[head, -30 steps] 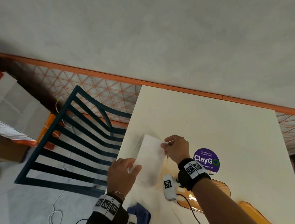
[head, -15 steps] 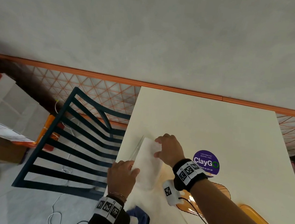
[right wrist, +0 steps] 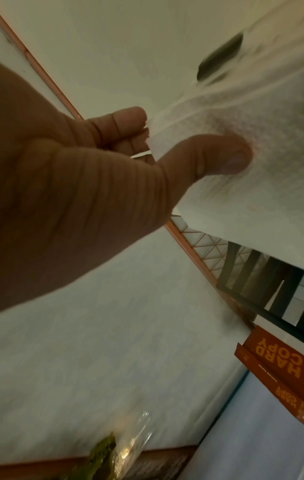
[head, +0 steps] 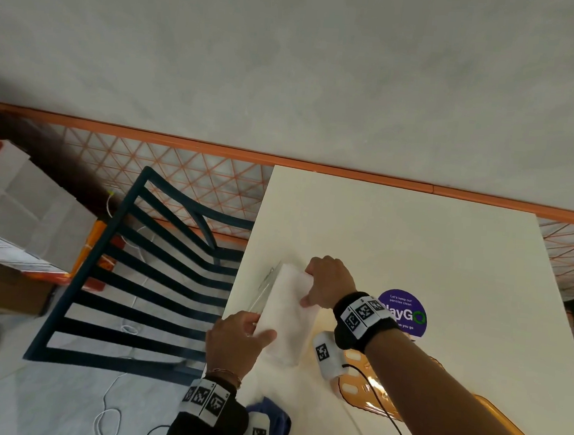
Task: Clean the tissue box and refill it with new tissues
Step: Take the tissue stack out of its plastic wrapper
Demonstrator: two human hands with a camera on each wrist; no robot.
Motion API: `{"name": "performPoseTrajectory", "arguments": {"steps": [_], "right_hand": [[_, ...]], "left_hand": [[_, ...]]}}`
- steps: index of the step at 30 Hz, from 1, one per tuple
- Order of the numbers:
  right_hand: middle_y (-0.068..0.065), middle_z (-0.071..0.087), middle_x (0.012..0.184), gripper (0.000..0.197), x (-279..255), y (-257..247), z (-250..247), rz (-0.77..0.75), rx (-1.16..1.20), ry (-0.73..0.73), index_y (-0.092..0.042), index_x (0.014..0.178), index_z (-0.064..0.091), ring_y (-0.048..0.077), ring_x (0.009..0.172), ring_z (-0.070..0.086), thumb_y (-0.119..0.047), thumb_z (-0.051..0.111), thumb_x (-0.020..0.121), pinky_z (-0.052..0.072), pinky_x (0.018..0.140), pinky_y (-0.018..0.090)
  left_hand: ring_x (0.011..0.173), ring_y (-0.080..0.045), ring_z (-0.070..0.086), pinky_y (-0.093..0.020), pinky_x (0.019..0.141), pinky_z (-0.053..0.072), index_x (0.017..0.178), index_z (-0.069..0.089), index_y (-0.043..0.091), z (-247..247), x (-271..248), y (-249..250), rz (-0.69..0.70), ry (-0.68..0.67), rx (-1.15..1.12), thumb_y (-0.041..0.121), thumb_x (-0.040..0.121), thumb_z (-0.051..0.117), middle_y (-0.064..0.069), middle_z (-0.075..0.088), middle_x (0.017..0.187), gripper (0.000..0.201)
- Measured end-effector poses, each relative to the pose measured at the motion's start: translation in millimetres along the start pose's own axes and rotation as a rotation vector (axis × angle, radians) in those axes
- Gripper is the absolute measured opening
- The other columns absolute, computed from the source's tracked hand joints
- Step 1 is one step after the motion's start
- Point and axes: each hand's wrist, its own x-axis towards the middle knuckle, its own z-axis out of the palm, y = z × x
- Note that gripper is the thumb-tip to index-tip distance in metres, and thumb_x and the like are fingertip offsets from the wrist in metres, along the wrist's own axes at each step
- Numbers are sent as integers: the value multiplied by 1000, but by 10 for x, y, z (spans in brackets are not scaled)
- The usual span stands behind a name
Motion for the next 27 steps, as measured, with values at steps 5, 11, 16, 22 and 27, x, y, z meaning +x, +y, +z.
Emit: {"name": "performPoseTrajectory", "arguments": {"steps": [5, 11, 16, 22, 27], "right_hand": [[3, 66, 109, 58, -26, -12, -57, -16, 64, -42, -18, 108, 60, 25, 102, 61, -29, 93, 62, 49, 76, 31], [2, 62, 114, 51, -100, 6, -120, -106, 187, -182, -17, 121, 57, 24, 99, 59, -20, 81, 76, 49, 76, 30], [4, 70, 111, 29, -212, 48, -238, -181, 264, -300, -12, 112, 65, 25, 101, 65, -20, 70, 85, 54, 84, 36], [0, 75, 112, 29, -477, 260, -375, -173, 669, -353, -20, 117, 69, 22, 104, 71, -13, 71, 89, 59, 91, 39], [8, 72, 122, 35, -827, 393, -430, -187, 1019, -453, -11, 129, 63, 28, 112, 69, -8, 65, 94, 56, 97, 48]], "left_hand": [[84, -3, 65, -31, 85, 57, 112, 71, 28, -12, -17, -12, -27, 30, -56, 55, 73, 79, 16, 71, 92, 48], [94, -8, 64, -33, 89, 57, 122, 67, 27, -17, -20, -25, -42, 15, -97, 62, 67, 81, 12, 69, 102, 67], [96, -7, 65, -34, 86, 59, 125, 62, 34, -26, -46, -34, -16, -19, -103, 80, 46, 79, 13, 69, 107, 92], [99, -16, 70, -33, 78, 62, 111, 66, 28, -18, -176, -99, -139, -38, -619, 46, 53, 97, 6, 73, 103, 69], [101, -23, 74, -36, 75, 61, 121, 67, 22, -178, -381, 163, -108, -119, -1079, 21, 67, 90, -2, 77, 110, 58]]}}
